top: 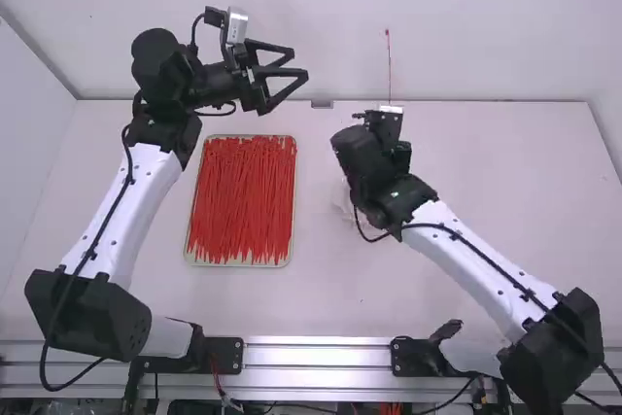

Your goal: Fasten the cable tie

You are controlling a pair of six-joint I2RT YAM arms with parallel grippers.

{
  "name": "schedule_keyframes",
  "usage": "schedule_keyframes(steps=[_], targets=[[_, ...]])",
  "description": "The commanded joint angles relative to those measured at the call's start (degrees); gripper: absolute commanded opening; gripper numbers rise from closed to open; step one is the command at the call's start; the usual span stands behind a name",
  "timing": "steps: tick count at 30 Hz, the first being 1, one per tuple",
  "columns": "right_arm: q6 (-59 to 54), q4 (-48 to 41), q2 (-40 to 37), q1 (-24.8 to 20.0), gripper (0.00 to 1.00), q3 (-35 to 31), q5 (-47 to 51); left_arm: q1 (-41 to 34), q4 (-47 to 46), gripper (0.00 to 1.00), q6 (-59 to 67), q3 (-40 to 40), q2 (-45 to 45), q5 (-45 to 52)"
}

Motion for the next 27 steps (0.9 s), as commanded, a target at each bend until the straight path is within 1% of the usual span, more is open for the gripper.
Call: schedule_keyframes(steps=[1, 3, 7, 12, 15, 23, 27], targets=[[0.9, -0.1, 0.0, 4.0, 0.00, 2.1, 15.2, -1.5, -0.5, 0.99, 2.5, 1.3, -0.3, -1.2], [0.7, -0.2, 0.0, 6.7, 0.00, 2.1, 18.5, -2.1, -2.1, 0.99, 2.7, 1.3, -0.3, -3.0], [0.5, -0.1, 0.0, 10.2, 0.00, 2.1, 23.2, -3.4, -2.6, 0.99, 4.0, 1.3, -0.3, -2.8], [-1.4, 0.1, 0.0, 13.0, 0.00, 2.7, 26.2, -5.3, -2.1, 0.99, 3.8, 1.3, -0.3, -3.0], [-3.4, 1.4, 0.0, 13.9, 0.00, 2.7, 26.2, -6.4, -1.6, 0.99, 2.9, 1.3, -0.3, -5.2], [-3.4, 1.2, 0.0, 15.4, 0.00, 2.7, 26.7, -8.2, -0.9, 1.00, 0.3, 1.3, -0.3, -9.0], [-3.5, 1.2, 0.0, 16.3, 0.00, 2.7, 26.7, -8.2, 1.9, 0.99, -2.4, 1.3, -0.3, -8.9]])
